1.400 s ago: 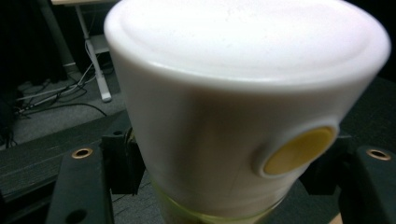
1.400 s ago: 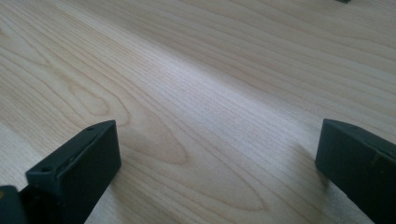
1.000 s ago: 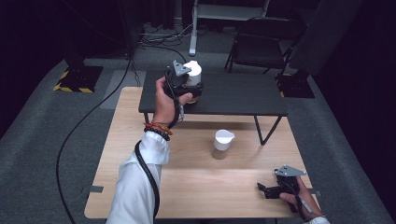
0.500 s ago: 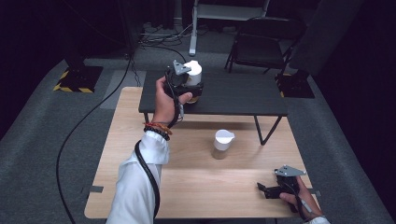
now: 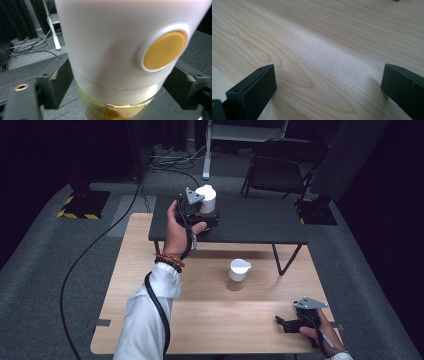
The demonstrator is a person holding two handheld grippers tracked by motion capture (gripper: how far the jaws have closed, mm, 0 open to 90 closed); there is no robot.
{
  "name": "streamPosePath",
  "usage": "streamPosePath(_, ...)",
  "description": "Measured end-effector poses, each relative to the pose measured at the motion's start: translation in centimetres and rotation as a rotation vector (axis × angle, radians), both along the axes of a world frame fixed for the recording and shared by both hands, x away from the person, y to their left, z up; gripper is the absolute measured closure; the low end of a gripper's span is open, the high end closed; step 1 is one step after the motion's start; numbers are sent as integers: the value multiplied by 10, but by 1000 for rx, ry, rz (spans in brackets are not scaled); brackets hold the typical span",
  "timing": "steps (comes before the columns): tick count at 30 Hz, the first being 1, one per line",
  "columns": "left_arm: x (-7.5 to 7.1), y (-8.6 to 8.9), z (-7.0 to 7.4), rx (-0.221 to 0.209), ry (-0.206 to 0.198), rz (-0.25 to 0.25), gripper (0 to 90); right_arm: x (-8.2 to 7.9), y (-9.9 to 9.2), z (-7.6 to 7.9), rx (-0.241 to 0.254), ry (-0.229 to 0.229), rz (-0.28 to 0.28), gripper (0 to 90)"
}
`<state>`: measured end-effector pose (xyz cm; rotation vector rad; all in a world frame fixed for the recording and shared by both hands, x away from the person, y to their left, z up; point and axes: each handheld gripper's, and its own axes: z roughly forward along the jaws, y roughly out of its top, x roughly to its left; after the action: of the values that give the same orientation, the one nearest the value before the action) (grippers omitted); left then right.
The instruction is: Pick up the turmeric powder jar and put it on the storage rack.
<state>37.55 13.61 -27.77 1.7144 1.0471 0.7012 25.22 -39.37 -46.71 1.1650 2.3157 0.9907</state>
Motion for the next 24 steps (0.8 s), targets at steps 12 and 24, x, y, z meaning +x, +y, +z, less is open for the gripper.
streamPosePath(12,-10,5,-1,-29,-49,-2,19,0,0,0,0,0,0,0)
streamPosePath(24,-33,9,-2,18,-132,-8,15,0,0,0,-1,0,1,0)
